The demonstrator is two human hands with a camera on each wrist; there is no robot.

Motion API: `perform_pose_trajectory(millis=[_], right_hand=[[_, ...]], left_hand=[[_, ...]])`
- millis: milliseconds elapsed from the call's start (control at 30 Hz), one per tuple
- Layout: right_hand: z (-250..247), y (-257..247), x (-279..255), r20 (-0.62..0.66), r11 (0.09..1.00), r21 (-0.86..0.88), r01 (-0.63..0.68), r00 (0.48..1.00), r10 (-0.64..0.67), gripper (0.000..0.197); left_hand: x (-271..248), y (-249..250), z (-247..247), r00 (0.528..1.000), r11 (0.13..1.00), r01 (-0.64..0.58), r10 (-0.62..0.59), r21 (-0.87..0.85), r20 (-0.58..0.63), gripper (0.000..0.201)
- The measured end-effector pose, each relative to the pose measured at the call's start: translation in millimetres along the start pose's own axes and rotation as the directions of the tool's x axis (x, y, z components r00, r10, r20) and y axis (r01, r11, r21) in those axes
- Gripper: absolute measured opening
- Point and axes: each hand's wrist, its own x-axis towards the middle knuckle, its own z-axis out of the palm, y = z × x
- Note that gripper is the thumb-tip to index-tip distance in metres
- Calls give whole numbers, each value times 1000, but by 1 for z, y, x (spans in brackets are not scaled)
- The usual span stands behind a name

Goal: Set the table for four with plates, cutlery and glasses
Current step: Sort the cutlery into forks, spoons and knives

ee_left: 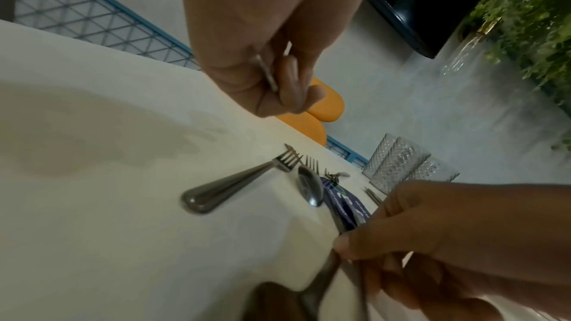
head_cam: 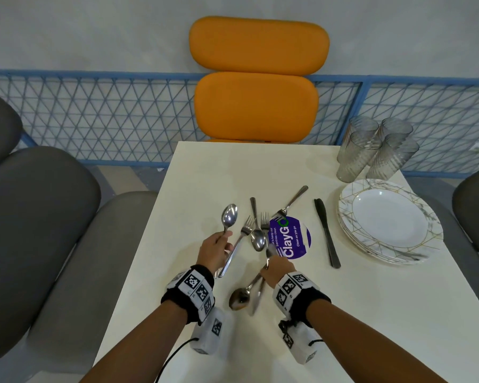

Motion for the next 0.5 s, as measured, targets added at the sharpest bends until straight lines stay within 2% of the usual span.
perform_pose_trajectory(millis=[100,200,300,433,500], right_hand=[[-5,-2,1,69,995,84,-54,996,49,4],[-21,-6,1,146,961,268,-62,989,23,17],[-43,-19,-10,238,878,476,-55,969,-68,33],[-55,-37,-8,170,759,649,54,962,-213,34],[-52,-45,-6,95,776,608,167,955,-280,33]], left_hand=[[-4,-7,-8,1000,999,19,-19,-25,5,25],[-9,-10,-11,999,996,41,-38,-79,39,25],[-11,-11,-7,996,989,63,-54,-134,67,26],[-18,-8,3,991,984,84,-67,-155,114,29],[-23,-4,9,986,979,94,-65,-183,156,30]])
